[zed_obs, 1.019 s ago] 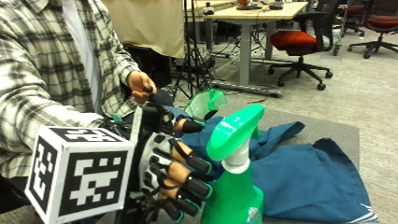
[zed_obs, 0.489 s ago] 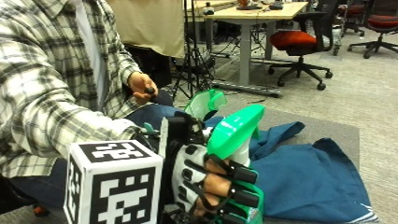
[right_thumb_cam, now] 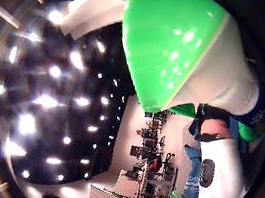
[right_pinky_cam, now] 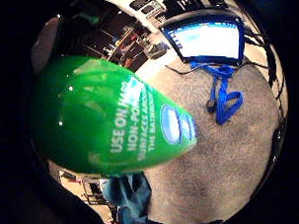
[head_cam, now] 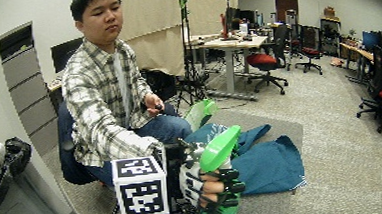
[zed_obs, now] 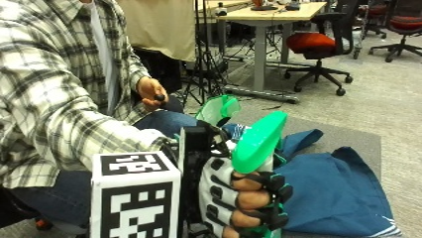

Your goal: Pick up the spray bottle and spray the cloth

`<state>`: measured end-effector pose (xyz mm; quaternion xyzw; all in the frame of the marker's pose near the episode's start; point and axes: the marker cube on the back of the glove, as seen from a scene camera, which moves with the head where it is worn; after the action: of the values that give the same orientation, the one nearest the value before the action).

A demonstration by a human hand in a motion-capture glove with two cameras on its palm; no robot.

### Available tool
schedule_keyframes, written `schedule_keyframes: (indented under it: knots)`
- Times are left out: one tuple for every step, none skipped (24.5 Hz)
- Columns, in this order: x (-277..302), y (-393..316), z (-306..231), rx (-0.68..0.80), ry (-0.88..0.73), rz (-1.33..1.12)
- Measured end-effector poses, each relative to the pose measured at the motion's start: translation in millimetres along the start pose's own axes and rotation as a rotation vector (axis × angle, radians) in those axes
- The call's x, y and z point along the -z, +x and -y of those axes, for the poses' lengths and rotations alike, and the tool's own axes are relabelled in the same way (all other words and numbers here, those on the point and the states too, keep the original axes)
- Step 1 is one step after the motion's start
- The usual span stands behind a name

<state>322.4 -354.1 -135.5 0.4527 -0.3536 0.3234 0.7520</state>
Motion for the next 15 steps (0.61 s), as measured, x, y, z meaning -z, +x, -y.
schedule_keyframes:
  knots:
    - [-0.7,0.0,2.2,-0.001,0.019,-0.003]
    - [-1.3,0.1,4.3,-0.002,0.041,-0.008]
    - [-1.9,0.2,6.5,-0.003,0.066,-0.013]
    - [-2.5,0.5,8.5,-0.004,0.091,-0.020]
    - [-3.2,0.9,10.3,-0.005,0.116,-0.028]
    - [-4.0,1.1,12.0,-0.005,0.137,-0.036]
    - [-4.8,1.3,13.5,-0.005,0.154,-0.045]
    - [-5.5,1.3,15.0,-0.005,0.166,-0.053]
    - [-6.1,1.2,16.4,-0.005,0.175,-0.058]
    - [-6.6,1.2,17.5,-0.005,0.180,-0.061]
    - [-6.9,1.2,18.3,-0.006,0.183,-0.062]
    - [-7.0,1.1,18.8,-0.007,0.184,-0.062]
    - [-7.1,1.1,19.0,-0.006,0.183,-0.062]
    - [-7.1,1.1,19.1,-0.005,0.182,-0.061]
    - [-7.0,1.0,19.3,-0.004,0.179,-0.060]
